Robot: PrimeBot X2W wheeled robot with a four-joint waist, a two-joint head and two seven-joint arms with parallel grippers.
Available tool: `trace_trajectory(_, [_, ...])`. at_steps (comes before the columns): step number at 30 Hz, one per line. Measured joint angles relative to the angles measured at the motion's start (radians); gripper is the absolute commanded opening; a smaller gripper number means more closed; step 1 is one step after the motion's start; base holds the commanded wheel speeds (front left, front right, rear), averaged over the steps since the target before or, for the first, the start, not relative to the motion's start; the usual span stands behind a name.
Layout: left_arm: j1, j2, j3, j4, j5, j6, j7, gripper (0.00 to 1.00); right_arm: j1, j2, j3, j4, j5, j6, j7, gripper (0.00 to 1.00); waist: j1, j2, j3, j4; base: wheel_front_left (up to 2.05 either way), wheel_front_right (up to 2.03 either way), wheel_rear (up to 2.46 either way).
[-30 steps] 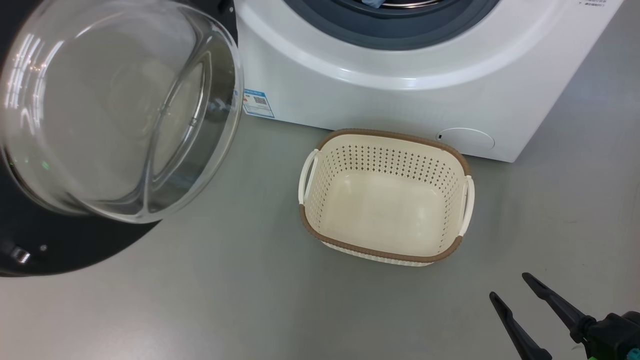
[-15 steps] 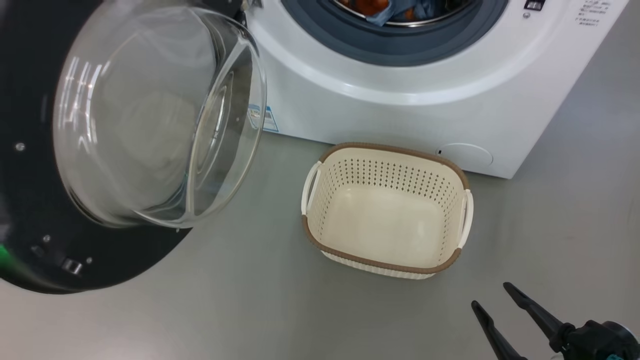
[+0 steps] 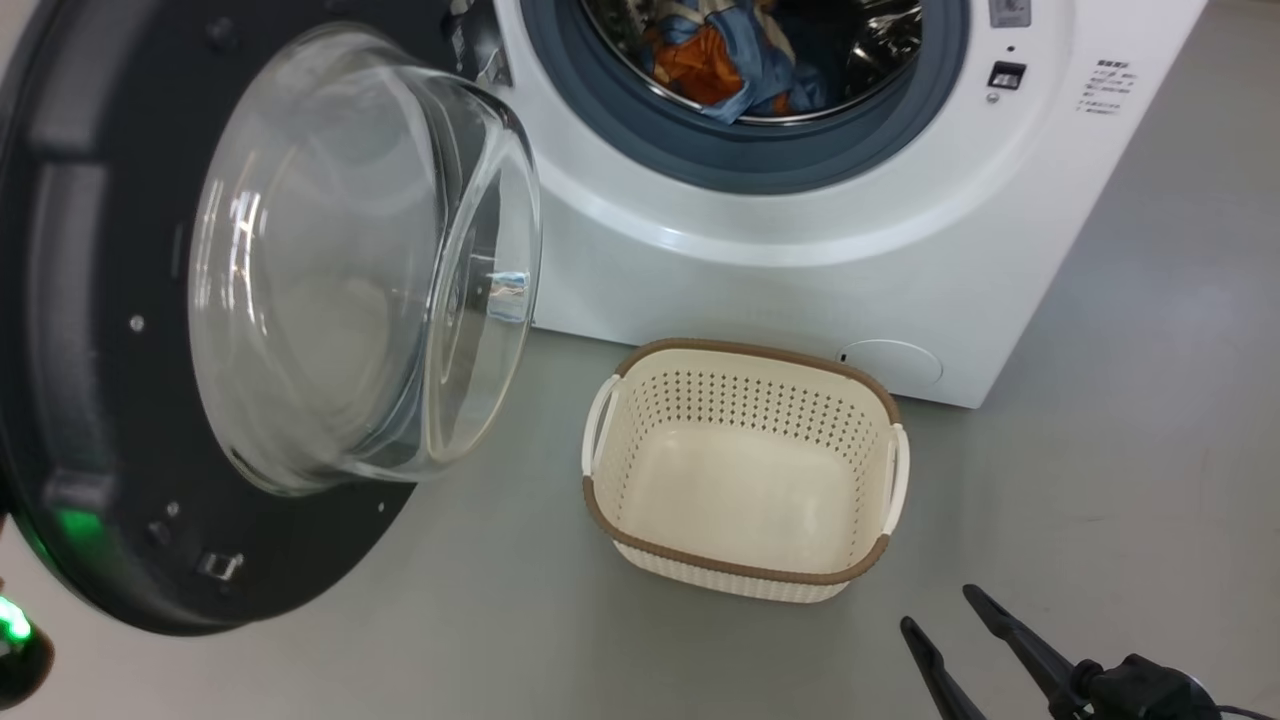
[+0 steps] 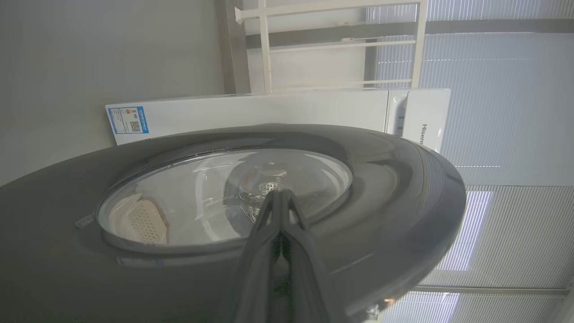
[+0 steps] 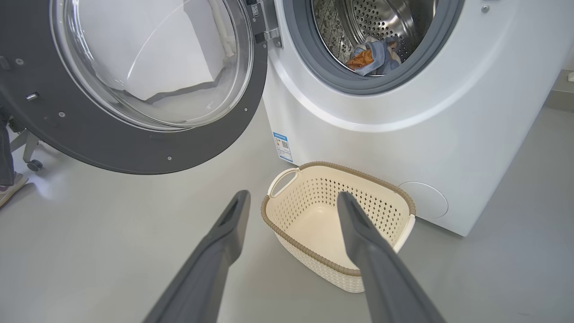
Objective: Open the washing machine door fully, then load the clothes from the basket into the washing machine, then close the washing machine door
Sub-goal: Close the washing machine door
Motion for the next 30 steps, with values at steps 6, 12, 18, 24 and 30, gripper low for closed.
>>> trace_trajectory(6, [0.055,-0.025,-0.024,-0.102,0.000,0.045,0.011,0.00,0.000,0.056,-0.005,0.014,-0.002,0.000,0.000,1.00,0.0000,0.0000,-0.032,-0.031,0.00,0.00,0.00])
trace_trajectory(12, [0.099,-0.062,-0.071,-0.193,0.020,0.077,0.021,0.00,0.000,0.091,-0.006,0.024,-0.004,0.000,0.000,1.00,0.0001,0.0000,-0.055,-0.061,0.00,0.00,0.00])
trace_trajectory(18, [0.134,-0.103,-0.131,-0.272,0.030,0.100,0.039,0.00,0.000,0.106,-0.006,0.027,-0.005,0.000,0.000,1.00,0.0000,0.0000,-0.067,-0.093,0.00,0.00,0.00])
trace_trajectory(24, [0.137,-0.155,-0.169,-0.310,0.040,0.101,0.011,0.00,0.000,0.116,-0.012,0.031,-0.011,0.000,0.000,1.00,0.0000,0.0000,-0.079,-0.125,0.00,0.00,0.00])
trace_trajectory(30, [0.134,-0.192,-0.230,-0.297,0.047,0.068,-0.034,0.00,0.000,0.125,-0.005,0.037,-0.011,0.000,0.000,1.00,0.0000,0.0000,-0.089,-0.153,0.00,0.00,0.00])
